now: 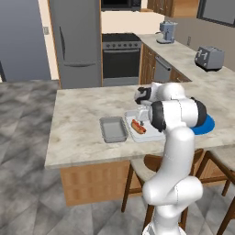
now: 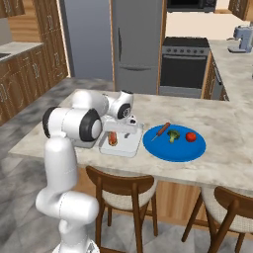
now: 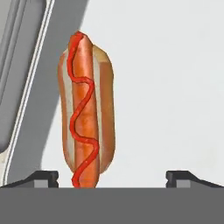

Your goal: Place one cooked food and one vegetable from the large plate to each tupperware container.

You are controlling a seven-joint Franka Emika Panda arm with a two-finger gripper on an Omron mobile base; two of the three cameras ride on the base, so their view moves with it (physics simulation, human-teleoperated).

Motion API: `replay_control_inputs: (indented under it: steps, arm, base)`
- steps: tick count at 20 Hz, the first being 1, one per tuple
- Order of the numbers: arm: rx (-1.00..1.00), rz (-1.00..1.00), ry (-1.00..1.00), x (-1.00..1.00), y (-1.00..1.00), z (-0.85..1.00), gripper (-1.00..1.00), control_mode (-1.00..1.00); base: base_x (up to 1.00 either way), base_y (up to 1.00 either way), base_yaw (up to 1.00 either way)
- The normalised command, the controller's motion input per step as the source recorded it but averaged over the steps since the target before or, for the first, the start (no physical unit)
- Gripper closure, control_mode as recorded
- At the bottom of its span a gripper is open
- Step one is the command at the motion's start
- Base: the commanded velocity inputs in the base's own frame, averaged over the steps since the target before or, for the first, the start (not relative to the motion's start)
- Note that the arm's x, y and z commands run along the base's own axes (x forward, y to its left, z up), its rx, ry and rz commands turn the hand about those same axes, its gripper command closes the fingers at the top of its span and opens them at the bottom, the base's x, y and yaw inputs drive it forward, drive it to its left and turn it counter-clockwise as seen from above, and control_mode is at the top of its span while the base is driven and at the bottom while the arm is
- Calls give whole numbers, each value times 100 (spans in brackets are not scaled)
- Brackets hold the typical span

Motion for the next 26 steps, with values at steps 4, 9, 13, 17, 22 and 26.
replay_control_inputs:
  steps: [4,9,13,17,22,26]
  arm:
    - [-10,-33,2,-3,-59,4,-100,-100]
    - [-12,-44,0,0,-60,14,-100,-100]
    - [-10,-46,0,0,-69,32,-100,-100]
    - [-8,-49,0,0,-71,7,-100,-100]
    - [-4,-38,-13,0,-63,0,-100,-100]
    - [-1,-22,-8,6,-61,1,-100,-100]
  base:
    - [0,0,0]
    - [0,0,0]
    - [0,0,0]
    - [0,0,0]
    - [0,0,0]
    - [0,0,0]
